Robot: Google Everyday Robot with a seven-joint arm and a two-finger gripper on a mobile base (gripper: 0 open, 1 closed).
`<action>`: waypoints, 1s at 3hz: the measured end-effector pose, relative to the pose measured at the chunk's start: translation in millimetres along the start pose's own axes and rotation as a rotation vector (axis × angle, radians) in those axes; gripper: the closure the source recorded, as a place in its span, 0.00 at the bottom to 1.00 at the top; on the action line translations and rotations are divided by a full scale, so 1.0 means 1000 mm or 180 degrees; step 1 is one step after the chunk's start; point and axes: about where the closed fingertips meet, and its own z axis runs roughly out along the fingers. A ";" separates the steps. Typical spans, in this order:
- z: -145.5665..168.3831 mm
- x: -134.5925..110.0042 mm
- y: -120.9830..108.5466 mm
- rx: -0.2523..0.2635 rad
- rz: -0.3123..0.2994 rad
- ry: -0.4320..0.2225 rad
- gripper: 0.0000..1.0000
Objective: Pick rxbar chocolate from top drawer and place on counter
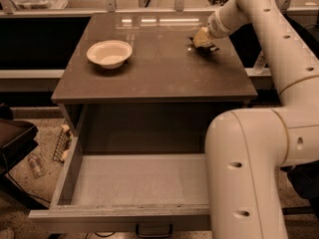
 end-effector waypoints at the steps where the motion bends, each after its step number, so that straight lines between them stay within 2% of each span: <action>1: -0.009 -0.041 0.001 0.0086 -0.0091 -0.0326 0.83; 3: -0.006 -0.048 0.004 0.0083 -0.0113 -0.0372 0.37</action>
Offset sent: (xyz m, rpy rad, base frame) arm 0.0210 0.0129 0.0339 0.0207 -0.1078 0.0003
